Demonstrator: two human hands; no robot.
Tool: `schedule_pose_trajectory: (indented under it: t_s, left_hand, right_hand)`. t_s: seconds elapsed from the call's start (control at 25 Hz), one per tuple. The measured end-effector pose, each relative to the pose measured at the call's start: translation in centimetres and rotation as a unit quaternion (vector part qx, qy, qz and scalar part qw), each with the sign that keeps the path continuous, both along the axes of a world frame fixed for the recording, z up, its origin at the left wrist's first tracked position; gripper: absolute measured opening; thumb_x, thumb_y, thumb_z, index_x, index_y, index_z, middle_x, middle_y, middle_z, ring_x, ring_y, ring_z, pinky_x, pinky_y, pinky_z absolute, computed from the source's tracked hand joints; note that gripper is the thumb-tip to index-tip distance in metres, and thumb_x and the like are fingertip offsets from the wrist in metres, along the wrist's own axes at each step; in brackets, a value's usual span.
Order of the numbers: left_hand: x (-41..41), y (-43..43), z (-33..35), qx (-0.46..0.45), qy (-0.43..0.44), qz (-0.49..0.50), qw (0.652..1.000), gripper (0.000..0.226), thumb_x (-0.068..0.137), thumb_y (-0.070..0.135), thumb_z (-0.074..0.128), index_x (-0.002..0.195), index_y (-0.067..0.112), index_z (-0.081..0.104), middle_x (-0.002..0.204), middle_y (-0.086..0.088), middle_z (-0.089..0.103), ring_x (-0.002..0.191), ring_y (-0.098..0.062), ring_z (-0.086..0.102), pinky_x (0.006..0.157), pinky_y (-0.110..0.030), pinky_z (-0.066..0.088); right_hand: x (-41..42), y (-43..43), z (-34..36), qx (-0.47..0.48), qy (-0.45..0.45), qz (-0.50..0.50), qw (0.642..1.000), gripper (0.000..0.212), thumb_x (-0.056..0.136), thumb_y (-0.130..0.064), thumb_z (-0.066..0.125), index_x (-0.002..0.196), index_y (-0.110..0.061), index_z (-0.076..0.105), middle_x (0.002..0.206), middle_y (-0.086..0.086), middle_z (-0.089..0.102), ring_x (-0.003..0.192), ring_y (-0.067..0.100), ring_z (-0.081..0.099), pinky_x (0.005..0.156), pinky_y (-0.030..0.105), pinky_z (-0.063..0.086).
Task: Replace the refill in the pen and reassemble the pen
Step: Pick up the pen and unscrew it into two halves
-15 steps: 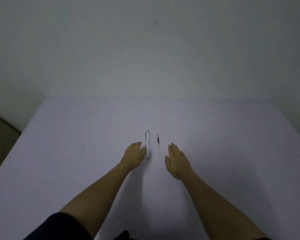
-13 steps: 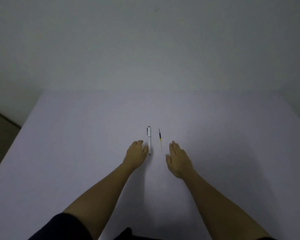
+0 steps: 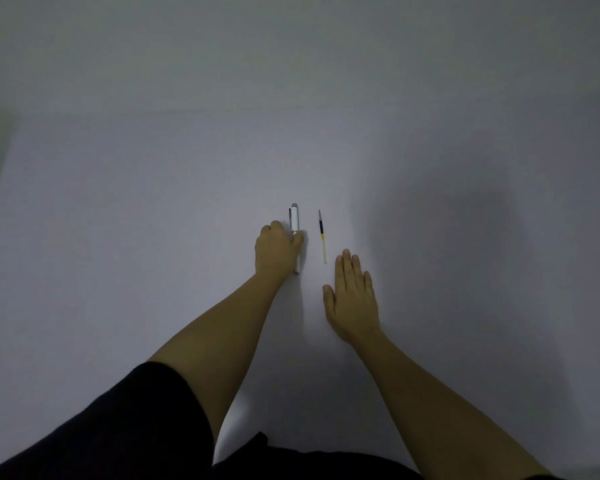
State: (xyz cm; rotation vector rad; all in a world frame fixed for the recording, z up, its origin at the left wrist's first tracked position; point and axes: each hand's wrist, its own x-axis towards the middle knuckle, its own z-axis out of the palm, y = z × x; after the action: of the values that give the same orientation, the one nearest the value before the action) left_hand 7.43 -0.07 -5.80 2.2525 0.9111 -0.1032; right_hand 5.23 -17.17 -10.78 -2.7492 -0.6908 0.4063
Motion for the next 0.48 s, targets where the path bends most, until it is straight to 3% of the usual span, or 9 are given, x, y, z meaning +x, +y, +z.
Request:
schedule_pose_trajectory:
  t_s: [0.2, 0.36, 0.48]
  left_hand:
    - [1.5, -0.6, -0.5, -0.011, 0.022, 0.025, 0.999, 0.03, 0.085, 0.02, 0.056, 0.103, -0.003, 0.05, 0.101, -0.025, 0.06, 0.086, -0.037, 0.058, 0.066, -0.035, 0.041]
    - [1.6, -0.4, 0.0, -0.026, 0.029, 0.028, 0.999, 0.02, 0.088, 0.015, 0.053, 0.096, -0.004, 0.052, 0.095, -0.024, 0.061, 0.075, -0.031, 0.054, 0.061, -0.034, 0.039]
    - [0.5, 0.2, 1.4, -0.055, -0.011, 0.006, 0.998, 0.012, 0.091, 0.016, 0.049, 0.088, 0.004, 0.046, 0.079, -0.015, 0.057, 0.069, -0.029, 0.052, 0.055, -0.035, 0.041]
  right_hand:
    - [-0.1, 0.0, -0.3, 0.01, -0.008, -0.007, 1.0, 0.062, 0.093, -0.033, 0.031, 0.146, -0.005, 0.012, 0.157, 0.013, 0.013, 0.145, 0.026, 0.008, 0.115, 0.039, 0.003]
    - [0.1, 0.0, 0.1, 0.01, 0.009, 0.0, 1.0, 0.061, 0.097, -0.032, 0.031, 0.146, -0.007, 0.006, 0.158, 0.011, 0.005, 0.146, 0.024, 0.001, 0.116, 0.037, -0.001]
    - [0.7, -0.1, 1.8, 0.104, 0.064, -0.028, 0.992, 0.057, 0.098, -0.03, 0.033, 0.146, -0.007, 0.012, 0.158, 0.01, 0.007, 0.146, 0.022, 0.002, 0.117, 0.035, 0.002]
